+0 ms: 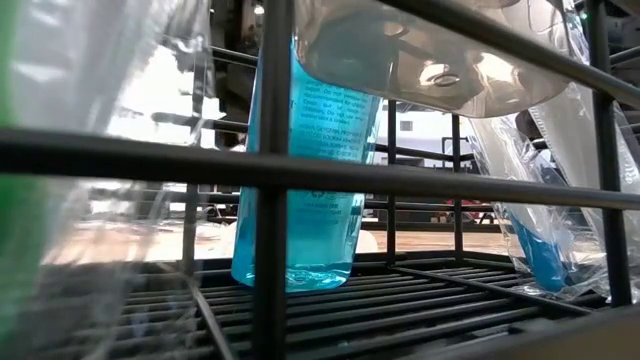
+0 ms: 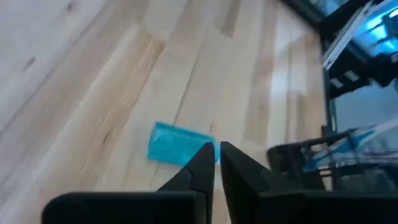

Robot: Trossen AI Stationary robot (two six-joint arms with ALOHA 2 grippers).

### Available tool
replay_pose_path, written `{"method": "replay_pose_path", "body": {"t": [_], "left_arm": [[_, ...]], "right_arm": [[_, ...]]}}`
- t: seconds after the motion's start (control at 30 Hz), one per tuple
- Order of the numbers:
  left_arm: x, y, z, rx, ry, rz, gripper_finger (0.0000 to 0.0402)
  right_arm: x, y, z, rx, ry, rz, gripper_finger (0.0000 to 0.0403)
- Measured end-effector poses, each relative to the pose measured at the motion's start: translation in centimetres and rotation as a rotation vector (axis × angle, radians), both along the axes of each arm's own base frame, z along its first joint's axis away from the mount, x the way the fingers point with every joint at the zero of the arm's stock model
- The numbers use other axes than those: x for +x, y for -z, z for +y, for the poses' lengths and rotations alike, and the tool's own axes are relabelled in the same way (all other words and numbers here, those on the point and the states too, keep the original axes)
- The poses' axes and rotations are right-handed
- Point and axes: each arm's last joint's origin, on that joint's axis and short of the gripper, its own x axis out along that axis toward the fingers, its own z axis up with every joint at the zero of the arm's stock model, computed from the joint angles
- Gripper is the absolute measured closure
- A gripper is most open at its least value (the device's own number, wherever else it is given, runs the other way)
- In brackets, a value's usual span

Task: Pick & Place toothbrushing station
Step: Put the top blue toothbrush into the black wire organizer

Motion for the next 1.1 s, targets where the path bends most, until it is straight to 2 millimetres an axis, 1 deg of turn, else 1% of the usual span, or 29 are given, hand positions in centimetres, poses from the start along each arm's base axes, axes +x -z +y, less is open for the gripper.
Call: {"method": "replay_pose_path", "body": {"t": [0.1,0.27,0.4,0.6,0.73,0.87,0.97,1.03,1.1], "left_arm": [[-0.9,-0.3,-0.1,0.0,0.004,-0.006,0.0356],[-1.1,-0.9,-0.5,-0.017,0.01,-0.039,0.0312],[-1.1,-0.9,-0.7,-0.02,0.012,-0.043,0.0292],[-1.1,-0.9,-0.7,-0.018,0.007,-0.047,0.0287],[-1.1,-0.9,-0.7,-0.017,0.007,-0.047,0.0289],[-1.1,-0.9,-0.7,-0.017,0.007,-0.046,0.0289],[-1.1,-0.9,-0.7,-0.017,0.007,-0.046,0.0289],[-1.1,-0.9,-0.7,-0.016,0.008,-0.046,0.0289],[-1.1,-0.9,-0.7,-0.016,0.008,-0.046,0.0289]], "right_arm": [[0.4,0.4,0.1,-0.003,0.001,-0.004,0.0182],[0.7,1.0,0.0,-0.042,0.01,0.022,0.0179],[0.9,1.3,-0.2,-0.059,0.022,0.017,0.018],[0.7,2.2,-0.6,-0.065,0.043,0.049,0.018],[0.8,2.4,-0.8,-0.049,0.075,0.063,0.018],[1.0,2.8,-0.8,-0.041,0.064,0.083,0.0181],[1.1,3.1,-0.8,-0.012,0.054,0.112,0.0198],[1.3,3.3,-0.8,0.006,0.055,0.122,0.0221],[1.3,3.3,-0.8,0.02,0.055,0.12,0.0255]]}}
